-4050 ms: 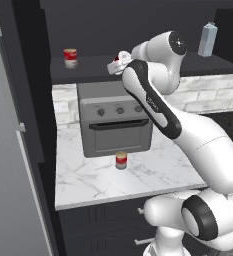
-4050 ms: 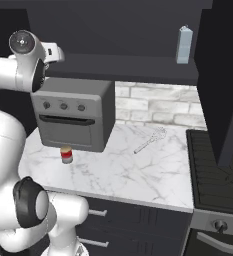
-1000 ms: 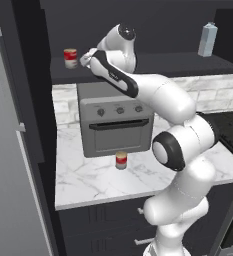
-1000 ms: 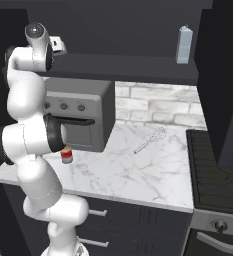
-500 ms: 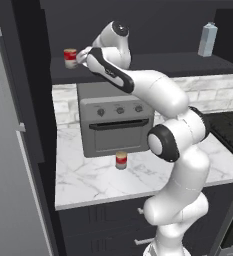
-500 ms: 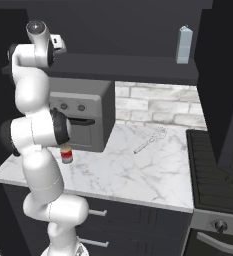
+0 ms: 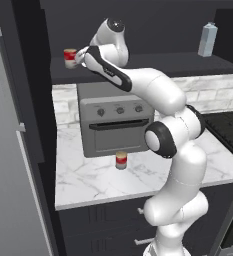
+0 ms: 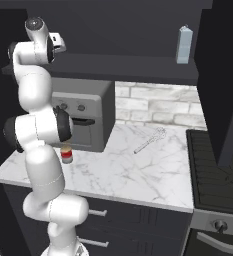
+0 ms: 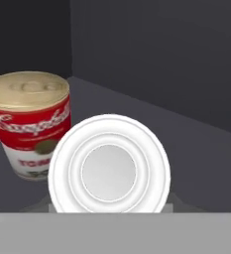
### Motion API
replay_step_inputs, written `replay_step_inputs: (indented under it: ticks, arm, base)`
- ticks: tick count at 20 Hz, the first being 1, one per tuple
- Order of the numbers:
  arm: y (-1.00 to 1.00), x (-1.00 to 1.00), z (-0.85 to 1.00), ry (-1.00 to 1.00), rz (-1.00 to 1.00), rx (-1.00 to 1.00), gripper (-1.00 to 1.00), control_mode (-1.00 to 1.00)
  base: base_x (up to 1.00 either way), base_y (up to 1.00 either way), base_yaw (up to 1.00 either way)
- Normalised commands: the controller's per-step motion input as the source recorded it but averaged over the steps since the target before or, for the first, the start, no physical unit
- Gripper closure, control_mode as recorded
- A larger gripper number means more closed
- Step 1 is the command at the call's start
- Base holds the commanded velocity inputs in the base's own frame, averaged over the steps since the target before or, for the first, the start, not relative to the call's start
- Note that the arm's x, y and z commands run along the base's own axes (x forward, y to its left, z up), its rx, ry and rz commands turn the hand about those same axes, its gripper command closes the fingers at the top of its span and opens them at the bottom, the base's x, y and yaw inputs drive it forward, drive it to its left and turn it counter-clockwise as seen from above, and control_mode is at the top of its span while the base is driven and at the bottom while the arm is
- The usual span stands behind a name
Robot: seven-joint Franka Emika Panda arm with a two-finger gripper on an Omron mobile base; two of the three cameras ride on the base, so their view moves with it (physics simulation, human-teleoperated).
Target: Pick the cans from the counter and place them in their designated side in the cabinet.
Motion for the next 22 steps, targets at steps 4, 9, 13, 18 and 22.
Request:
replay_step_inputs:
  ticks: [4,9,13,18,22]
  arm:
    - [0.00,0.11,-0.36,0.00,0.00,-0.07,1.00,-1.00]
    - [0.00,0.08,-0.24,-0.02,0.00,-0.06,-1.00,-1.00]
    - [-0.02,0.13,-0.08,-0.04,0.01,-0.03,-1.00,-1.00]
    - [0.00,0.21,-0.01,-0.04,0.02,-0.01,-1.00,-1.00]
    - [0.00,0.11,0.01,-0.06,0.04,0.00,-1.00,-1.00]
  base:
    - [0.00,0.00,0.00]
    - [0.00,0.00,0.00]
    - [0.00,0.00,0.00]
    - [0.00,0.00,0.00]
    - [0.00,0.00,0.00]
